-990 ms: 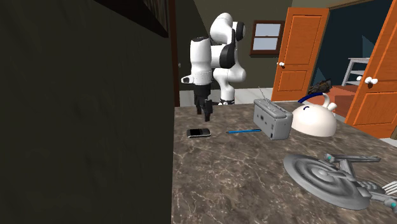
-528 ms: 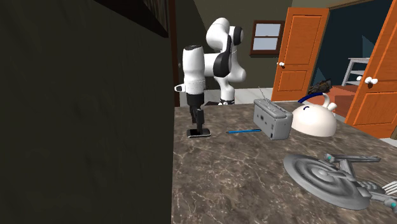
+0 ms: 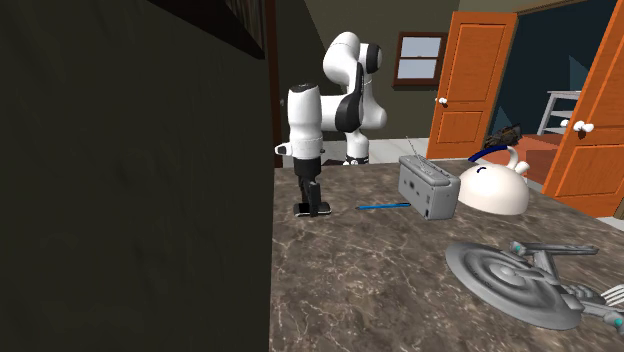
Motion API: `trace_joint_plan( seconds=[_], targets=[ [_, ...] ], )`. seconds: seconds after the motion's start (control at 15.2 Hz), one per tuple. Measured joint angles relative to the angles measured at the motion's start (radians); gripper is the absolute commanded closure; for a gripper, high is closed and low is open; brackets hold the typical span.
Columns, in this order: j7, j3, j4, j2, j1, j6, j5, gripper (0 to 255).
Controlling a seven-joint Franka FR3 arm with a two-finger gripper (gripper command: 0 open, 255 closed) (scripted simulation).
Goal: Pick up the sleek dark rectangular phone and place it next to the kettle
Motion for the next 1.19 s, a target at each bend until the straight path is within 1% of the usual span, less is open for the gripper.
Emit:
trace_joint_plan(
  seconds=[0.2,0.26,0.92,1.19],
  targets=[
    [0.000,0.000,0.000,0.001,0.000,0.001,0.000,0],
    [0.000,0.000,0.000,0.001,0.000,0.001,0.000,255],
    [0.000,0.000,0.000,-0.001,0.000,0.001,0.000,255],
    [0.003,0.000,0.019,-0.015,0.000,-0.033,-0.001,255]
  ],
)
